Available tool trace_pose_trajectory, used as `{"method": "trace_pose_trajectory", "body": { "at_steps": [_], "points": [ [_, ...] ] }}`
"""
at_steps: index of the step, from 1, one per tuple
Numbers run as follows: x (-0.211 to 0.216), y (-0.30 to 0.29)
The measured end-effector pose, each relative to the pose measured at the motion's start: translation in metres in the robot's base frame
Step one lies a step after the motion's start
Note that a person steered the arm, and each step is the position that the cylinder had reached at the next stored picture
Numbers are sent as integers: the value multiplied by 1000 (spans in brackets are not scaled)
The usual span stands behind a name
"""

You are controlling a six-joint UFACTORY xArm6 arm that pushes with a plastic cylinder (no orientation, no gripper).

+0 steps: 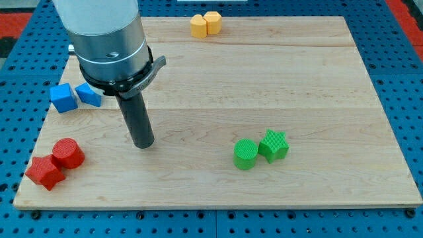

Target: Move the red star closer to blue triangle

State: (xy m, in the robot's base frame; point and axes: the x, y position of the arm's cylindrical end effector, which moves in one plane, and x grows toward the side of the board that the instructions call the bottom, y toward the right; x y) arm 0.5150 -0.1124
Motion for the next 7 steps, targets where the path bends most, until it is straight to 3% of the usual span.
{"method": "trace_pose_trajectory", "body": {
  "at_steps": [2, 3, 4, 5, 6, 7],
  "points": [
    [-1, 5],
    [75, -2],
    [102, -66],
    [103, -157],
    [82, -165],
    [38, -98]
  ]
}}
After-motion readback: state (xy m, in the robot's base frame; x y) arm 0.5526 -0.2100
